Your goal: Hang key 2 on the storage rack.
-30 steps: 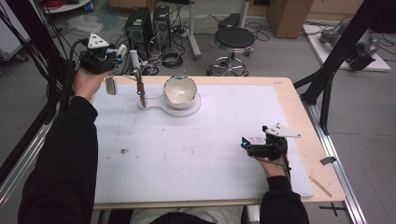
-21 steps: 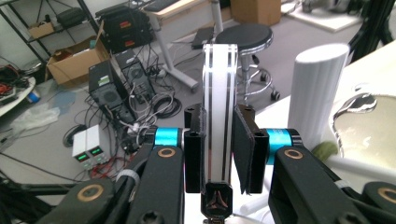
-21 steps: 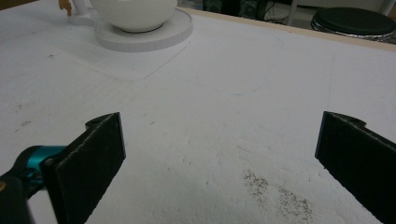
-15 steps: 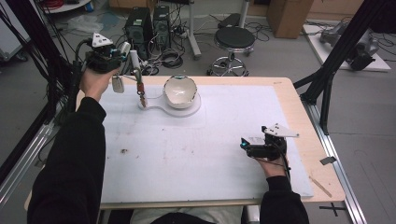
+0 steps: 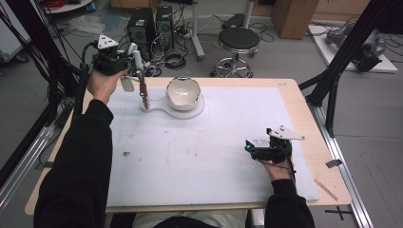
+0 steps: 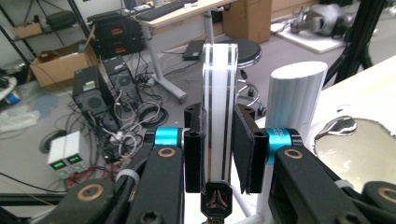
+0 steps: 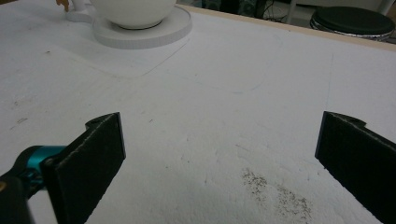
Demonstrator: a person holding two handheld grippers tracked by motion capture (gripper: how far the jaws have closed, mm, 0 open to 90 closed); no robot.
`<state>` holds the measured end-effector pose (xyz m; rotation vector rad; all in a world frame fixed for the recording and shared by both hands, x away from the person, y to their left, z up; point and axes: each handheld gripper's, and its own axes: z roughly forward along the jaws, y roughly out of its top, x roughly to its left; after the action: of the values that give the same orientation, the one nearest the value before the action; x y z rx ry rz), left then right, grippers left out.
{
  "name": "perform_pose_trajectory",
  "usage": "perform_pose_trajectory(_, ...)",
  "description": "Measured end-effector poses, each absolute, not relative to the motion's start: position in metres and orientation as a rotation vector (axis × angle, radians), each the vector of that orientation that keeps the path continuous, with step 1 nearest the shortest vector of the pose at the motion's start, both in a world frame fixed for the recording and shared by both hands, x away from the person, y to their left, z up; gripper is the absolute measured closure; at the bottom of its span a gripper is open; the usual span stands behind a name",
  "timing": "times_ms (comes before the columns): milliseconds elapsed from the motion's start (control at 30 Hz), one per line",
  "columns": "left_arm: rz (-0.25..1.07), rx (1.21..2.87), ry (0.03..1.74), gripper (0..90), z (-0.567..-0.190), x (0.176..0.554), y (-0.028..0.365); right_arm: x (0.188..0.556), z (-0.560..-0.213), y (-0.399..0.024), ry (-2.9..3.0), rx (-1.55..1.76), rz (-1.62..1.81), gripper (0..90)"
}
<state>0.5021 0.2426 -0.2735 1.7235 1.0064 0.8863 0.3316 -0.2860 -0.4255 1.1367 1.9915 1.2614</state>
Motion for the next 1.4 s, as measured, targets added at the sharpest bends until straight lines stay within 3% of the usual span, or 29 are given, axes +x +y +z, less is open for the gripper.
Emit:
perform_pose_trajectory(233, 0.754, 1.543, 1.117, 75.1, -0.286, 0.499, 0.253, 0.332, -0.426, -0.285, 1.996, 1.139, 1.257, 0.6)
perform_pose_trajectory(567, 0.744, 1.554, 1.096, 72.5, -0.29, 0.497, 0.253, 0.332, -0.426, -0.286, 1.994, 1.134, 1.254, 0.6)
perform_pose_trajectory(667, 0.741, 1.549, 1.11, 58.9, -0.287, 0.495, 0.255, 0.332, -0.426, -0.286, 1.992, 1.137, 1.255, 0.6)
perform_pose_trajectory(767, 0.789, 1.613, 1.177, 29.8, -0.287, 0.494, 0.253, 0.332, -0.425, -0.286, 1.988, 1.128, 1.258, 0.6)
perform_pose_trajectory(833, 0.804, 1.68, 1.18, 15.8, -0.288, 0.492, 0.253, 0.332, -0.425, -0.286, 1.986, 1.133, 1.261, 0.7)
perform_pose_trajectory(1033, 0.703, 1.692, 1.189, 2.1, -0.285, 0.488, 0.264, 0.331, -0.425, -0.285, 1.983, 1.128, 1.265, 0.6)
perform_pose_trajectory(1400, 0.672, 1.731, 1.121, 1.7, -0.286, 0.472, 0.263, 0.33, -0.423, -0.284, 1.981, 1.13, 1.275, 0.6)
